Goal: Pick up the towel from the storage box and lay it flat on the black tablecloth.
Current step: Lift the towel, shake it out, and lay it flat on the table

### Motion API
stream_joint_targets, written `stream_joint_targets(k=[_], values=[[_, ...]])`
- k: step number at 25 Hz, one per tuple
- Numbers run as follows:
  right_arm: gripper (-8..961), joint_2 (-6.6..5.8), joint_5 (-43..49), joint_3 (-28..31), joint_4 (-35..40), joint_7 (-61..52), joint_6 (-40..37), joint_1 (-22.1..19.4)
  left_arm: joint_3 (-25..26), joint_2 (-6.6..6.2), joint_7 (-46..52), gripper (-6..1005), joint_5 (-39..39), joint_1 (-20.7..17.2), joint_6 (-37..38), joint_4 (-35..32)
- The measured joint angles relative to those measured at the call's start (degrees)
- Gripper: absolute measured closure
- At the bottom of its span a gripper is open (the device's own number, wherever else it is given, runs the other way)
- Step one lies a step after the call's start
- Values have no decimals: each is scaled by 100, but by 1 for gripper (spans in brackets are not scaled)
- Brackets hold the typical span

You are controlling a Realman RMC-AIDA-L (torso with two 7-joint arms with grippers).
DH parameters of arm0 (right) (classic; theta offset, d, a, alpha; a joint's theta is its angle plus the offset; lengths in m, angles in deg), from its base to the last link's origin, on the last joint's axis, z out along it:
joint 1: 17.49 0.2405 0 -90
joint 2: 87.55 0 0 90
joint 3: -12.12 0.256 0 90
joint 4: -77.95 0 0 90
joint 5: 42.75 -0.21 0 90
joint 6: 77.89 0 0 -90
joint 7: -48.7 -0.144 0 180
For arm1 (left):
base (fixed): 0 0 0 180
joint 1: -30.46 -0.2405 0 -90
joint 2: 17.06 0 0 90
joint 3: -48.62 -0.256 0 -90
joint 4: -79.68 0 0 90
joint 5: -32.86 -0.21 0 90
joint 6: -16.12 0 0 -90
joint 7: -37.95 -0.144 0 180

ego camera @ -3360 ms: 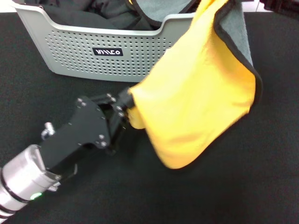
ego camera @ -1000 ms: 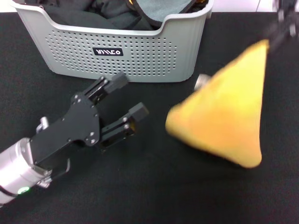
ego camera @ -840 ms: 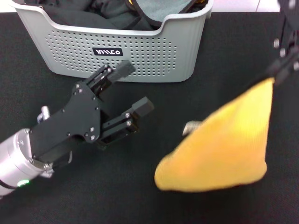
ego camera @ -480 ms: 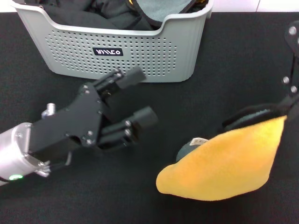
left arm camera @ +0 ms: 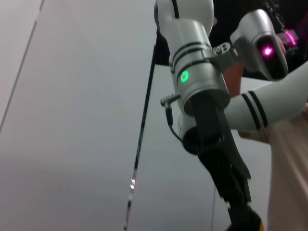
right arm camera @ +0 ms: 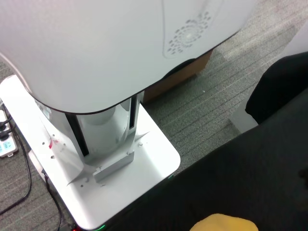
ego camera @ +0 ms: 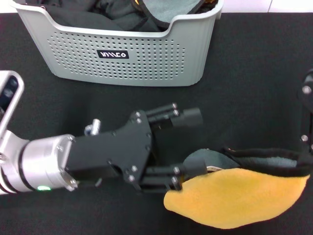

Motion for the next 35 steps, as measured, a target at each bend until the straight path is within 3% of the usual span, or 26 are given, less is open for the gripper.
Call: stream_joint_targets(k=[10, 17, 28, 33, 35], values=[[944, -21, -14, 260, 247, 56, 9, -87, -21, 175, -5, 213, -672, 150, -351, 10], [944, -68, 45, 598, 451, 57, -2, -148, -368, 181, -26, 212, -670, 291, -325, -9], [944, -153, 397, 1293, 384, 65, 7, -410, -344, 107, -63, 212, -639, 170, 309, -59], [944, -164, 180, 1312, 400, 224, 7, -452, 76, 140, -309, 212, -614, 79, 238, -23], [944, -94, 60, 1171, 566, 296, 14, -423, 270, 148, -329, 212, -612, 87, 136, -14]])
